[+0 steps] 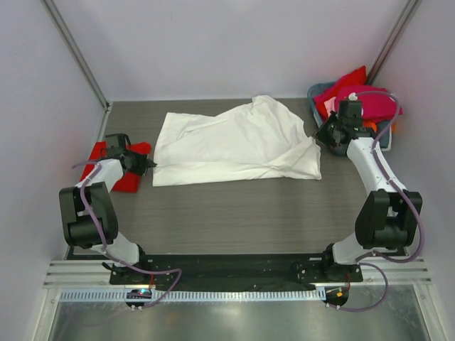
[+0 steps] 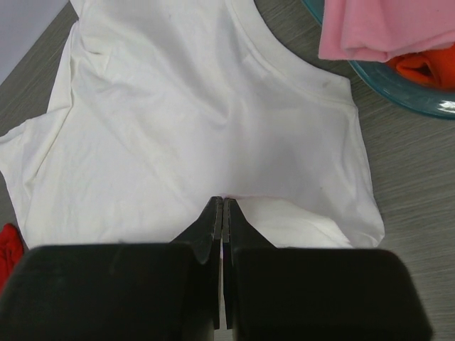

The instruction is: Fold and stack the t-shirts

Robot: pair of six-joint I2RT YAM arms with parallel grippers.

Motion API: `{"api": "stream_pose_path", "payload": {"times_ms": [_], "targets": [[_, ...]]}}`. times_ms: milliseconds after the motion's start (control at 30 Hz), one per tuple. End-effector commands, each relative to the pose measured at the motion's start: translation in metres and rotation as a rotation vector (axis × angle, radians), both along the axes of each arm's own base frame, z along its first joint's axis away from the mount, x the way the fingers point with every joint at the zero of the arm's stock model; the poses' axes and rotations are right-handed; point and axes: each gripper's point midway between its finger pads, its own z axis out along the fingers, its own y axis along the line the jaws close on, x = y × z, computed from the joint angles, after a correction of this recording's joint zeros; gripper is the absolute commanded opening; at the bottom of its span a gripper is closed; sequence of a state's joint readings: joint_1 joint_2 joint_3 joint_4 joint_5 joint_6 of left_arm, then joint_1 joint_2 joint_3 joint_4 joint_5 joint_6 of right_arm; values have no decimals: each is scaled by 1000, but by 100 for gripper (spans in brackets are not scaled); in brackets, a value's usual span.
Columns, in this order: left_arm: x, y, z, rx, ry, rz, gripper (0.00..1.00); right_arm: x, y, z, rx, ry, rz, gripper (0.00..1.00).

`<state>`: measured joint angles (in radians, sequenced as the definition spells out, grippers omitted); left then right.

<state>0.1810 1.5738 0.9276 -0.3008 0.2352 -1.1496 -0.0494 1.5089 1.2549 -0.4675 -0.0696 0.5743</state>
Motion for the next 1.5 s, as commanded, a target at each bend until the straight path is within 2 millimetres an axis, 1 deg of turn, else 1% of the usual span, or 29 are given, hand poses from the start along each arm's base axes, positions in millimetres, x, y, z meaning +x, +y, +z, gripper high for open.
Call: {"api": "stream_pose_path", "payload": {"times_ms": [0, 33, 67, 333, 367, 433, 467, 500, 567, 667, 733, 967, 1133, 1167, 1400, 1433, 1467], "targets": [[23, -1, 16, 10, -66, -2, 0, 23, -7, 26, -31, -88, -5, 1], [25, -1, 16, 11, -67, -1, 0, 26, -7, 22, -32, -77, -6, 1], [27, 0, 14, 12, -62, 2, 0, 29, -8, 25, -33, -84, -7, 1], [37, 4, 15, 24, -66, 15, 0, 48, -11, 22, -38, -78, -19, 1], [38, 5, 16, 24, -68, 18, 0, 51, -11, 24, -37, -84, -20, 1], [40, 6, 18, 26, -74, 25, 0, 55, -11, 20, -37, -75, -22, 1], [41, 6, 19, 26, -77, 28, 0, 58, -11, 22, -38, -81, -22, 1], [42, 7, 20, 27, -82, 32, 0, 60, -12, 18, -38, -72, -23, 1], [44, 7, 23, 23, -94, 37, 0, 65, -12, 20, -36, -78, -23, 1], [49, 7, 26, 19, -103, 37, 0, 70, -12, 15, -34, -67, -24, 1], [52, 6, 28, 13, -109, 37, 0, 72, -12, 11, -36, -59, -24, 1], [63, 8, 39, 8, -138, 45, 0, 80, -17, 10, -50, -58, -40, 1], [68, 8, 33, -2, -127, 50, 0, 87, -17, 9, -46, -59, -41, 1], [69, 7, 31, -4, -124, 49, 0, 89, -16, 12, -44, -65, -41, 1], [83, 2, 28, -4, -130, 54, 0, 98, -19, 6, -53, -52, -47, 1], [85, 0, 27, 0, -131, 48, 0, 99, -19, 0, -53, -40, -47, 8], [89, -2, 26, 0, -131, 39, 0, 100, -19, 1, -53, -40, -47, 19]]}}
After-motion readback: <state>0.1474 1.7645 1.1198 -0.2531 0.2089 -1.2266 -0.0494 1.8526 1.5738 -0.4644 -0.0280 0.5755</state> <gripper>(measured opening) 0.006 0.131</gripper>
